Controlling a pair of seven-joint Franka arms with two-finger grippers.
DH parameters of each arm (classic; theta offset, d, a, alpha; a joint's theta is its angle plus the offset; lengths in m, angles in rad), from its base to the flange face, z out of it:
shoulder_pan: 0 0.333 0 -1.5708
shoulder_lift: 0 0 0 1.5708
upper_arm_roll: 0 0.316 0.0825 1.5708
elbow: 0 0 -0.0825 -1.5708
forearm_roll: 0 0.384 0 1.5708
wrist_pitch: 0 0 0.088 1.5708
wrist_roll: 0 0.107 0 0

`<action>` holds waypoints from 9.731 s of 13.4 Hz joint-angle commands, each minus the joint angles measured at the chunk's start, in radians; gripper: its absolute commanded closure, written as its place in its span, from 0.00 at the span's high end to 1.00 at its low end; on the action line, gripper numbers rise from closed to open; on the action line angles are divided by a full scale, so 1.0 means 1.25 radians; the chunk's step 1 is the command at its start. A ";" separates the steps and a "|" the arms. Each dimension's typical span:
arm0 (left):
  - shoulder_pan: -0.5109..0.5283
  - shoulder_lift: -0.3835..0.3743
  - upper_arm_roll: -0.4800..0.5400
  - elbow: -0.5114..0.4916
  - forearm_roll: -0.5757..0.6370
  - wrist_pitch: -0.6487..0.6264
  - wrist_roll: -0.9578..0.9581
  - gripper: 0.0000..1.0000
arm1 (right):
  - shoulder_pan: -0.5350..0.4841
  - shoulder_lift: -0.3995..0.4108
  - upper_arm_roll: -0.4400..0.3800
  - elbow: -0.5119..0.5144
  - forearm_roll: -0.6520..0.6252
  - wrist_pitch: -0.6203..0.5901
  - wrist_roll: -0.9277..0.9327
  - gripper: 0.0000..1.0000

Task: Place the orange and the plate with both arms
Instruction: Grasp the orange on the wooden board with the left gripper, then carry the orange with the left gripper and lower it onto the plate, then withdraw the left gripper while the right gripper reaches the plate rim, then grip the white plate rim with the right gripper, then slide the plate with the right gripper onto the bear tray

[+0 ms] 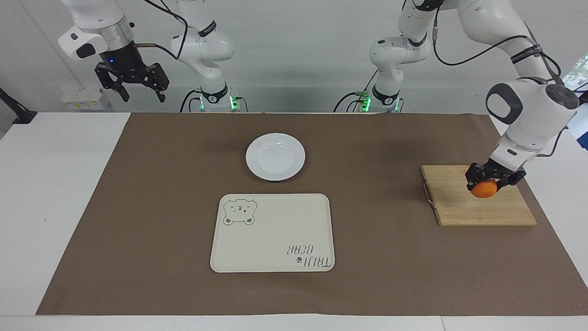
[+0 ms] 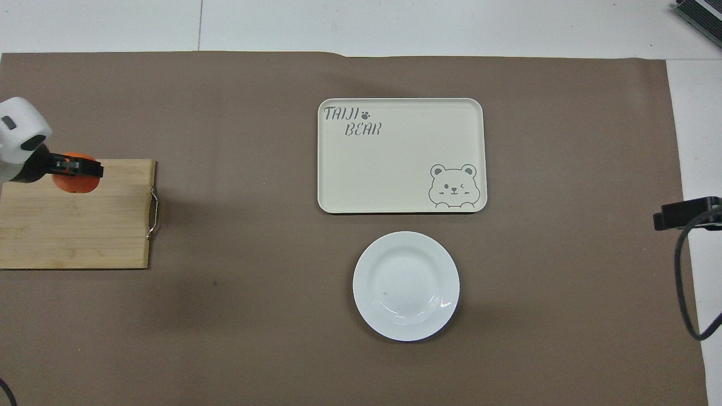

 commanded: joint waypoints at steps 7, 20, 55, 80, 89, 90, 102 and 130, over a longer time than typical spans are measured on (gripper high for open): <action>-0.436 0.007 0.015 -0.014 -0.006 0.126 -0.535 0.00 | -0.010 -0.027 0.003 -0.027 0.003 0.000 -0.014 1.00; -0.680 0.113 -0.021 -0.019 -0.050 0.266 -0.656 0.12 | -0.012 -0.029 0.002 -0.032 0.003 0.000 -0.021 1.00; -0.072 -0.145 -0.007 0.227 0.051 -0.392 -0.102 1.00 | -0.136 -0.177 -0.009 -0.718 0.593 0.303 -0.514 1.00; -0.062 -0.142 -0.007 0.248 0.046 -0.470 -0.110 1.00 | 0.090 0.094 -0.007 -0.789 0.973 0.534 -0.762 0.95; -0.057 -0.143 -0.007 0.248 0.046 -0.471 -0.110 1.00 | 0.116 0.090 -0.007 -0.794 1.022 0.533 -0.718 0.31; -0.056 -0.143 -0.007 0.248 0.046 -0.471 -0.110 1.00 | 0.115 0.090 -0.007 -0.794 1.022 0.532 -0.712 0.18; -0.056 -0.143 -0.007 0.248 0.046 -0.471 -0.110 1.00 | 0.115 0.088 -0.006 -0.787 1.110 0.466 -0.698 0.00; -0.056 -0.143 -0.007 0.248 0.046 -0.471 -0.110 1.00 | 0.058 0.424 -0.009 -0.174 1.002 0.402 -0.323 0.00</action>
